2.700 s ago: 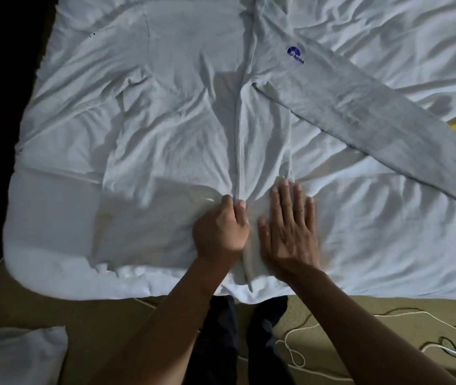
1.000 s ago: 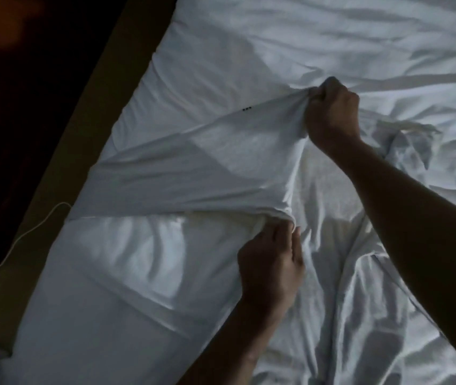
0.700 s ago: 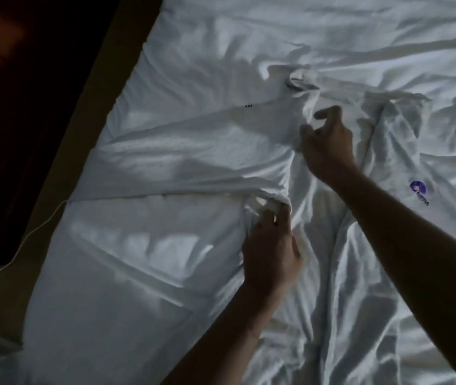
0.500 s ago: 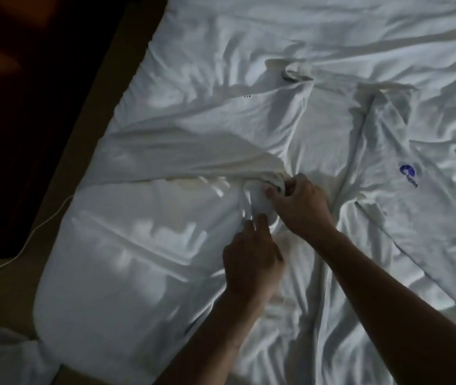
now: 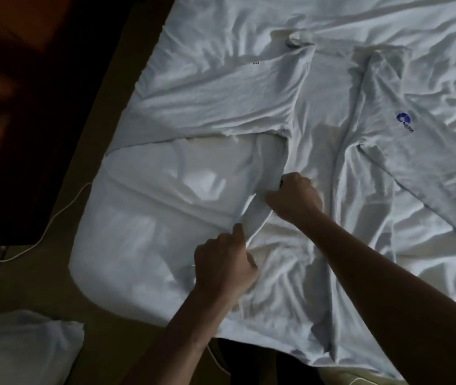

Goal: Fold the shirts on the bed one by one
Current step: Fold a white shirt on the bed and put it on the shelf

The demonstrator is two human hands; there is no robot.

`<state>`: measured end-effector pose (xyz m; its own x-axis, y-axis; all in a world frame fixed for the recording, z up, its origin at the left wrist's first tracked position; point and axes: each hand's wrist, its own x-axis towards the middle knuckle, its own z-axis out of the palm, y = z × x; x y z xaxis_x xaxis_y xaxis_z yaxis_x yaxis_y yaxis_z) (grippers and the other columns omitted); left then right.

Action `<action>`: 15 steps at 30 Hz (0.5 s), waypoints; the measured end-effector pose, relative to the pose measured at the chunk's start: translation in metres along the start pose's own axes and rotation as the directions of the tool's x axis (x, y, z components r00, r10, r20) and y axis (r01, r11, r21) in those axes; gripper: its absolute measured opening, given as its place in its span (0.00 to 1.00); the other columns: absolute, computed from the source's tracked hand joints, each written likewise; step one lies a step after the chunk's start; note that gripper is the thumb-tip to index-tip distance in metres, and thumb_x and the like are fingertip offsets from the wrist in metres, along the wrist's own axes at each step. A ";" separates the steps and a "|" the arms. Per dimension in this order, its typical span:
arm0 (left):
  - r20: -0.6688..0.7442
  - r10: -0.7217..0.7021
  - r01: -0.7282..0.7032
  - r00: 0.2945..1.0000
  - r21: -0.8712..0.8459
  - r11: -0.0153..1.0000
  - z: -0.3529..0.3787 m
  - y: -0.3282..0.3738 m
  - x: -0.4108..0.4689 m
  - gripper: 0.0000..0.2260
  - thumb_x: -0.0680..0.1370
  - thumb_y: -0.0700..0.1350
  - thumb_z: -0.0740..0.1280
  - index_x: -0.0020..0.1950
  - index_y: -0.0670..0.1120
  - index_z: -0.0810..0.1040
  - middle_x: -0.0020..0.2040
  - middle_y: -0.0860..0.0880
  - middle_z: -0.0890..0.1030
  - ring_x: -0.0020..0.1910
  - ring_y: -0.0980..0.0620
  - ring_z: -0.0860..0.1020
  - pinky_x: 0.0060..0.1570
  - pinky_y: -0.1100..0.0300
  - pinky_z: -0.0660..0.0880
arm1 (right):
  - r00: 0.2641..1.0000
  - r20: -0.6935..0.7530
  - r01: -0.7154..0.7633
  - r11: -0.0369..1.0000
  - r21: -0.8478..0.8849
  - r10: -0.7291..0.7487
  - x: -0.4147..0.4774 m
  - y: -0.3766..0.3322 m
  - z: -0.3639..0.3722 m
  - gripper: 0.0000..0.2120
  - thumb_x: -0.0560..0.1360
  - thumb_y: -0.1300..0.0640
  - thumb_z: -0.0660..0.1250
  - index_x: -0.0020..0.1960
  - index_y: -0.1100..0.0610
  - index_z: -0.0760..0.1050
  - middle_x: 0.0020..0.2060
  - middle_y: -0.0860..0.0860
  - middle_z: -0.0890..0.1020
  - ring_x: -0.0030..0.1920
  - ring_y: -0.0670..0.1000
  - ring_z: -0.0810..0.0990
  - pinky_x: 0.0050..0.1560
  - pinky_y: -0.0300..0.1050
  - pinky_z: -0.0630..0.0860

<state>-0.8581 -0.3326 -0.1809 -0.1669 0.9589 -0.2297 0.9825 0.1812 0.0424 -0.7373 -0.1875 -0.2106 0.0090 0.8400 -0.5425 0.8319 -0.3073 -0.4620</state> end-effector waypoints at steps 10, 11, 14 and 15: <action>0.037 0.136 -0.127 0.990 -0.179 0.976 -0.014 -0.021 -0.058 0.13 0.71 0.47 0.72 0.55 0.50 0.78 0.41 0.48 0.81 0.37 0.45 0.83 0.37 0.57 0.73 | 0.983 0.145 -0.161 0.923 0.350 0.117 -0.096 0.013 0.028 0.10 0.72 0.55 0.73 0.38 0.61 0.82 0.28 0.57 0.84 0.29 0.59 0.85 0.36 0.57 0.86; 0.078 0.126 -0.104 0.989 -0.237 0.966 -0.015 -0.021 -0.064 0.15 0.75 0.49 0.69 0.61 0.50 0.76 0.47 0.48 0.82 0.44 0.43 0.83 0.42 0.54 0.75 | 0.982 0.135 -0.174 0.902 0.394 0.131 -0.105 0.017 0.033 0.08 0.72 0.58 0.72 0.39 0.63 0.82 0.29 0.59 0.84 0.29 0.60 0.85 0.36 0.59 0.85; 0.011 0.181 -0.173 0.983 -0.240 0.955 -0.008 -0.033 -0.081 0.20 0.74 0.56 0.68 0.64 0.50 0.75 0.52 0.49 0.78 0.48 0.45 0.80 0.43 0.51 0.80 | 0.966 0.124 -0.255 0.778 0.574 0.225 -0.124 0.025 0.040 0.06 0.76 0.60 0.71 0.45 0.63 0.81 0.36 0.62 0.85 0.31 0.59 0.86 0.36 0.60 0.85; 0.005 0.194 -0.185 0.981 -0.267 0.946 -0.002 -0.037 -0.087 0.19 0.74 0.57 0.67 0.62 0.50 0.76 0.52 0.50 0.78 0.48 0.46 0.79 0.42 0.50 0.80 | 0.962 0.143 -0.273 0.755 0.596 0.234 -0.132 0.025 0.042 0.07 0.76 0.58 0.72 0.46 0.63 0.82 0.36 0.61 0.85 0.31 0.58 0.86 0.36 0.58 0.86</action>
<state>-0.8800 -0.4225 -0.1603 0.0270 0.9746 -0.2222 0.9380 0.0522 0.3427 -0.7408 -0.3247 -0.1803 0.1239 0.6716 -0.7304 0.2947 -0.7278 -0.6192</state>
